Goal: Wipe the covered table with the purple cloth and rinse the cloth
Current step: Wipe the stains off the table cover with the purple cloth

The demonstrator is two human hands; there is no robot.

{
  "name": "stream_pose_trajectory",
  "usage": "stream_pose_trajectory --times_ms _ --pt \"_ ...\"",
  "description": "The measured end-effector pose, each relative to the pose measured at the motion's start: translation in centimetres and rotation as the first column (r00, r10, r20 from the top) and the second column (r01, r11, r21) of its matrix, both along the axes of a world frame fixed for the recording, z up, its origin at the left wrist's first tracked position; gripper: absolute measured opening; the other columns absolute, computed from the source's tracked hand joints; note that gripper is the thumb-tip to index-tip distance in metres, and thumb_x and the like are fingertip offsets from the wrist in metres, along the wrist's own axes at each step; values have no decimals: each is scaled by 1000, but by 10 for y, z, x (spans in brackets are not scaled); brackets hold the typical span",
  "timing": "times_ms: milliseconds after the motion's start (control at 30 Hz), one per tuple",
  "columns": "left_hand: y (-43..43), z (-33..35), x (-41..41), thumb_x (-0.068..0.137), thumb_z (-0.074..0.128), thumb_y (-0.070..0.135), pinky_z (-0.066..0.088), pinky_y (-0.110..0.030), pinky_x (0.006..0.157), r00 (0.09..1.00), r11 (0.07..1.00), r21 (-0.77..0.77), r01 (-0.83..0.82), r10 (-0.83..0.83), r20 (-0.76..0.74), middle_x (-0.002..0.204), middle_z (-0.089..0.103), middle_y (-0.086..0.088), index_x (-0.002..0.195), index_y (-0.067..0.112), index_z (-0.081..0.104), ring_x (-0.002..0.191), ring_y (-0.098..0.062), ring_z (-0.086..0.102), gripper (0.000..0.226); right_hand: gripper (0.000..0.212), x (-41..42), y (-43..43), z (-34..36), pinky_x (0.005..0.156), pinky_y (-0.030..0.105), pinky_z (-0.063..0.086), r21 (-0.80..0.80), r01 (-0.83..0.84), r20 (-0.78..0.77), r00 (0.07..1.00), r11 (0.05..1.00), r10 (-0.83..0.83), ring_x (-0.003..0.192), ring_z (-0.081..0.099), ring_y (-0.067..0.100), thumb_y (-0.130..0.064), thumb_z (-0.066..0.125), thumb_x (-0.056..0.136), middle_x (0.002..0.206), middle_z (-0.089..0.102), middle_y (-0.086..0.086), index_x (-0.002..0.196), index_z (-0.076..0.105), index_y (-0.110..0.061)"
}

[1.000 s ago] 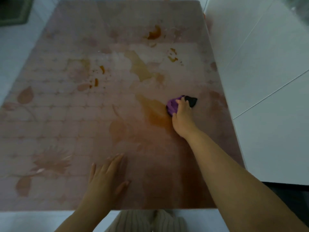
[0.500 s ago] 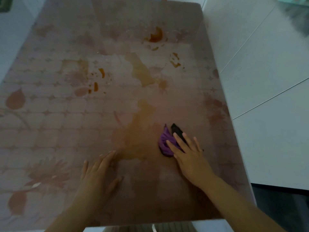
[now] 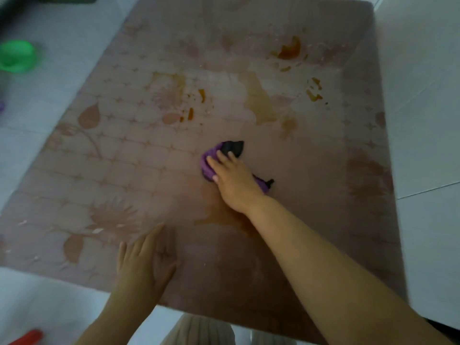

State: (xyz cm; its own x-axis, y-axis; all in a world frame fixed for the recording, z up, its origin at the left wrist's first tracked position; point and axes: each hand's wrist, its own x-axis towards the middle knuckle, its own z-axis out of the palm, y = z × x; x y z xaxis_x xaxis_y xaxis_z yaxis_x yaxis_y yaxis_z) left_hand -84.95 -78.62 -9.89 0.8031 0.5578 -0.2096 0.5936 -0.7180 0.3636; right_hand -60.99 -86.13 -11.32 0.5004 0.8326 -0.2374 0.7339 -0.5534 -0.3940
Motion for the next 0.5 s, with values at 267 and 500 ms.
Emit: stream_pose_trajectory --times_ms 267,500 --pt "-6 8 12 62 82 22 31 -68 95 1000 1000 -10 3 -3 19 119 60 -17 127 11 48 109 -42 55 75 46 -88 -95 -15 106 48 31 -28 -283 176 943 959 283 135 37 23 -29 40 91 146 40 -5 136 38 -34" --pt "-8 7 19 66 52 57 30 -66 97 987 992 3 125 -124 98 119 61 -11 125 24 39 107 -36 58 69 51 2 -165 -15 103 55 31 -92 83 216 974 992 -61 129 43 36 -18 42 87 143 44 7 137 41 -29"
